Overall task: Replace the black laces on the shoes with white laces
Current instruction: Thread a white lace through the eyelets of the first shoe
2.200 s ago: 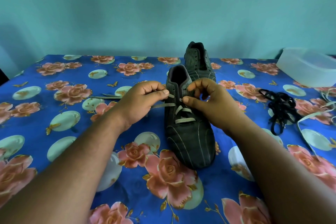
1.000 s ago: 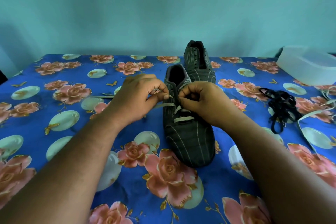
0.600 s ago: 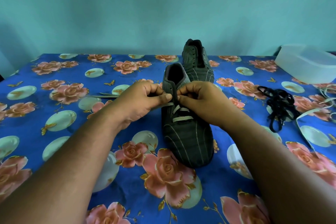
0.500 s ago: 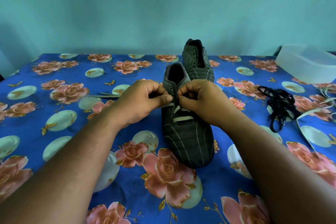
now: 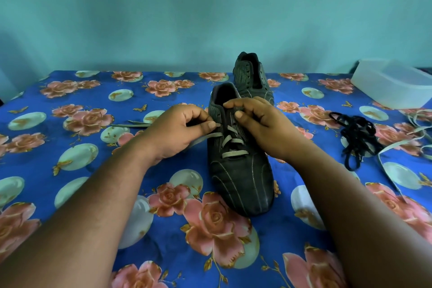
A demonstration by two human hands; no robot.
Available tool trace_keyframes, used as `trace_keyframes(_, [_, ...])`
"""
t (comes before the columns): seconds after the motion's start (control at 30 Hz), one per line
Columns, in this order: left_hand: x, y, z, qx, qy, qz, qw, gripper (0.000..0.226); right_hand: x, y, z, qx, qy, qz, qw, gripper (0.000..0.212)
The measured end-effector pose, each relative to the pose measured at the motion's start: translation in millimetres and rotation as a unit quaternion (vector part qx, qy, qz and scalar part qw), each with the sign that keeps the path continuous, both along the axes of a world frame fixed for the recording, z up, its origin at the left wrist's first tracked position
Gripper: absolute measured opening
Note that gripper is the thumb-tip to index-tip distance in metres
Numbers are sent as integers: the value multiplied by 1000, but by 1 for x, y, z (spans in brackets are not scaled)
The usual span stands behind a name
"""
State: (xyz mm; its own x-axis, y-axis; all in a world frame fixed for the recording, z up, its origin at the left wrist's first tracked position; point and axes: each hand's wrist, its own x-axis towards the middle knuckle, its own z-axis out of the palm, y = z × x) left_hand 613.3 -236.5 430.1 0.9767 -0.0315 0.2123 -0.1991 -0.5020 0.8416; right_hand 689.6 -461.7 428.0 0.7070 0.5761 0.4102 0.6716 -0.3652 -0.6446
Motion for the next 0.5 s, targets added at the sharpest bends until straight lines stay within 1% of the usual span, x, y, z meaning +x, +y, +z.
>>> trace_keyframes(0.07, [0, 2, 1, -19, 18, 4, 1000, 11, 2, -3, -1, 22, 34, 0, 999, 25])
trace_keyframes(0.13, [-1, 4, 2, -22, 27, 3, 999, 10, 2, -5, -1, 29, 55, 5, 998, 36])
trace_keyframes(0.2, [-1, 4, 3, -4, 20, 13, 1000, 10, 1, -6, -2, 13, 44, -1, 999, 48])
trace_keyframes(0.23, [-2, 6, 3, 6, 14, 24, 1000, 9, 0, -6, -3, 9, 41, -3, 999, 50])
trace_keyframes(0.33, [0, 11, 3, 9, -4, 74, 997, 9, -1, -6, -5, 36, 65, 4, 997, 44])
trace_keyframes(0.37, [0, 14, 1, 31, -12, 86, 996, 10, -1, -7, -6, 48, 80, 8, 996, 42])
trace_keyframes(0.43, [2, 20, -3, 124, -31, 116, 985, 6, -3, -9, -7, 75, 119, 19, 990, 41])
trace_keyframes(0.5, [5, 28, -5, 235, -51, 161, 957, 7, -5, -11, -6, 96, 148, 29, 984, 42])
